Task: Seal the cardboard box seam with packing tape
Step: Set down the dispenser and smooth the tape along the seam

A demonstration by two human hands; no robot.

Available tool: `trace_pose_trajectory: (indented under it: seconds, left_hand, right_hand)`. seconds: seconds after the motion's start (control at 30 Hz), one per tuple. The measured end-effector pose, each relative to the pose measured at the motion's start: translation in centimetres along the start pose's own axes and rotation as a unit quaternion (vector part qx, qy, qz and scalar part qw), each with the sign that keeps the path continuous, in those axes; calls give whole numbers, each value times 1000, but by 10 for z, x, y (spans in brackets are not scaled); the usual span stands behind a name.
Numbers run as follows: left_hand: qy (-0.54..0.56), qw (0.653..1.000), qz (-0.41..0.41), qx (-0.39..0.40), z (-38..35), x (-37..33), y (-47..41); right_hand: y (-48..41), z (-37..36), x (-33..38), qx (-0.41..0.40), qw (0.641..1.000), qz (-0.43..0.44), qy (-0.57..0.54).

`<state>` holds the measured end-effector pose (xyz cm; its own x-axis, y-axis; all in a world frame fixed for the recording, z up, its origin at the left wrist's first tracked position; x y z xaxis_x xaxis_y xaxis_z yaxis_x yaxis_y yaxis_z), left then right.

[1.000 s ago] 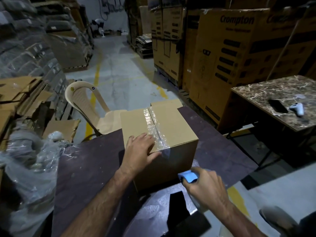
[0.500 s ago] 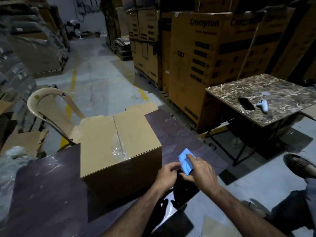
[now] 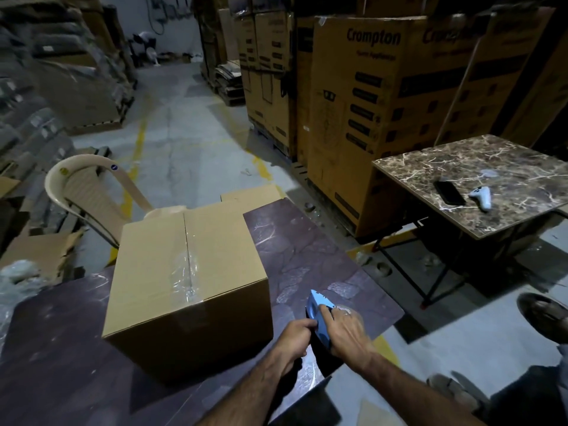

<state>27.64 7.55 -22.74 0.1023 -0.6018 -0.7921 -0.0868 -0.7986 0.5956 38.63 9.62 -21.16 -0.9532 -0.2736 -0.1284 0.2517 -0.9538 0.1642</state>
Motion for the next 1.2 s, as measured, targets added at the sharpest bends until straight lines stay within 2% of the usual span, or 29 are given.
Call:
trace_pose_trajectory:
  seconds: [0.13,0.2,0.3,0.37,0.57,0.7,0.77,0.87,0.93,1.0,1.07,1.13,1.2]
  left_hand:
    - [-3,1000,-18,-19,2,-2,-9]
    - [15,1000,-3,-23,2,0,-13]
    - [45,999,25,-14,1,6,-15]
    - [59,998,35,-7,-1,10,-14]
    - [83,996,40,9,-9,17,-11]
    - [16,999,30,17,-9,11,-2]
    - [-33,999,-3,27,-8,0,10]
    - [-113,990,-84,-15,6,-30,38]
    - [-158,975,-154,-32,19,-52,59]
    - [-169,959,-224,-46,36,-78,89]
    - [-164,939,-295,-63,57,-107,126]
    - [-169,901,-387,-103,83,-139,170]
    - [-205,853,-452,-162,113,-166,203]
  right_hand:
    - [-3,-10,3,1,999,20,27]
    - [-4,-16,3,-5,999,28,33]
    - [5,-17,5,29,995,76,57]
    - [8,-15,8,-9,995,88,52]
    - [8,-15,7,40,998,40,-5]
    - [10,-18,5,56,996,28,-58]
    - [11,-17,6,52,997,31,-51]
    - [13,-9,7,72,996,47,2]
    - [14,12,7,53,997,52,26]
    - [15,50,4,-23,999,29,-21]
    - [20,95,6,-122,984,16,-128]
    - [27,141,22,-216,953,33,-207]
    - [31,180,47,-275,930,71,-232]
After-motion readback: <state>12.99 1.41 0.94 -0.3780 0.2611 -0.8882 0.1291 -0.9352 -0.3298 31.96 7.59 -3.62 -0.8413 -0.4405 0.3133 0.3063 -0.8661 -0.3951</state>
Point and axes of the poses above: each hand's wrist, its own y-axis away from the middle knuckle, its own z-axis out of the back of the hand, x = y × z, the point moved 7 cm from there along -y, towards the middle knuckle, and after that the axes turned 14 degrees about y, right-handed, at the moved point
